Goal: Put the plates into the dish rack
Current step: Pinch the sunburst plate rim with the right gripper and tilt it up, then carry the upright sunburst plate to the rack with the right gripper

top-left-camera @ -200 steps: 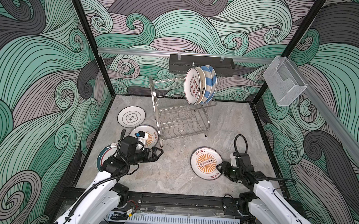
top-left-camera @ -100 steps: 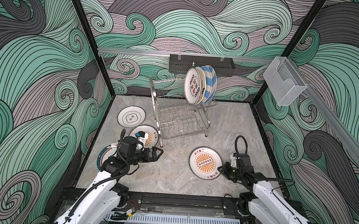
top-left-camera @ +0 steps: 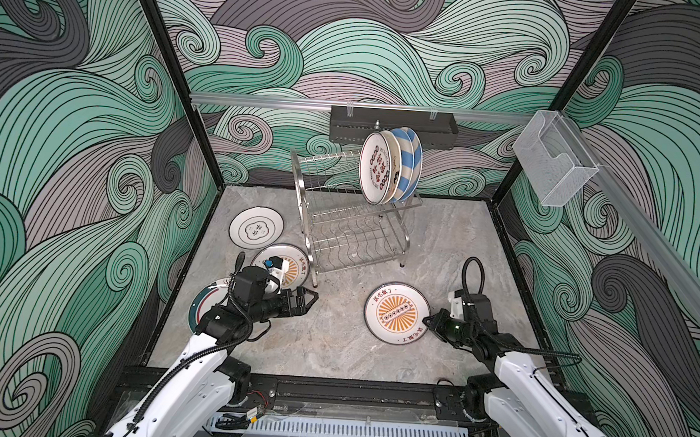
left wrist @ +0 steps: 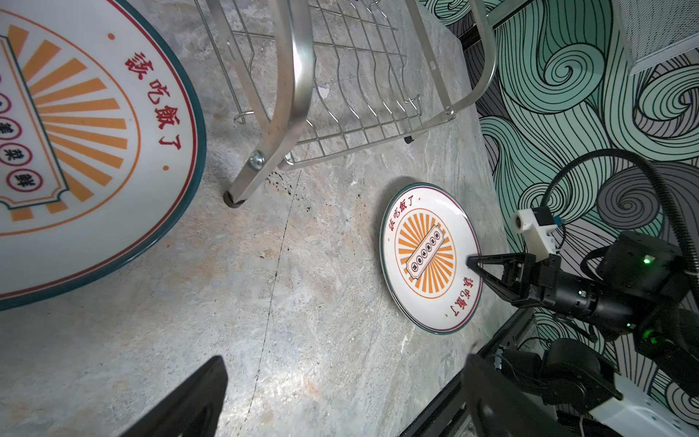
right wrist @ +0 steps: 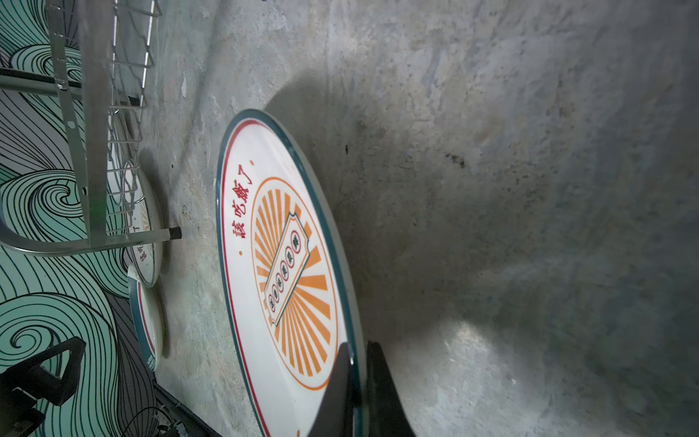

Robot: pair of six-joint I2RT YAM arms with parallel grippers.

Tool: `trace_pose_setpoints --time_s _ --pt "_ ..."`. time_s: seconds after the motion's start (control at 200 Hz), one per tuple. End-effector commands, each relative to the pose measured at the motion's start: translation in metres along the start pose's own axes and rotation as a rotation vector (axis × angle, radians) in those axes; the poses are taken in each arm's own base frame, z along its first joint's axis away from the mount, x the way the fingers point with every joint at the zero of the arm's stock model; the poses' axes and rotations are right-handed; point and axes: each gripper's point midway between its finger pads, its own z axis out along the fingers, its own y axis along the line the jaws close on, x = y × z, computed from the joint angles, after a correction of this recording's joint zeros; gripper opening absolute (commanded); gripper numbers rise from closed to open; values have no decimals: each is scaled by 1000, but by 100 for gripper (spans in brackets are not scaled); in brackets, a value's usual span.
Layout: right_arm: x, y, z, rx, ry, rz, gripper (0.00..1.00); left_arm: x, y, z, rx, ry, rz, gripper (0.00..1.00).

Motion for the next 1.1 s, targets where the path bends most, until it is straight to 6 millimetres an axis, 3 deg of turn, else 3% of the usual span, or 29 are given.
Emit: trace_pose_setpoints --time_s 0.0,0.365,0.62,0.851,1.096 --pt "-4 -3 -14 62 -6 -44 0 -9 -11 -6 13 -16 33 98" --pt "-46 83 -91 -94 -163 -264 0 -27 -24 -20 23 -80 78 99" --pt "-57 181 -148 -271 -178 -449 0 -46 -38 -46 -26 -116 156 99" --pt "-59 272 -181 -393 -198 -611 0 -52 -32 -43 -93 -36 208 99" --pt "-109 345 -212 -230 -433 -740 0 -47 -25 -43 -94 -45 199 99"
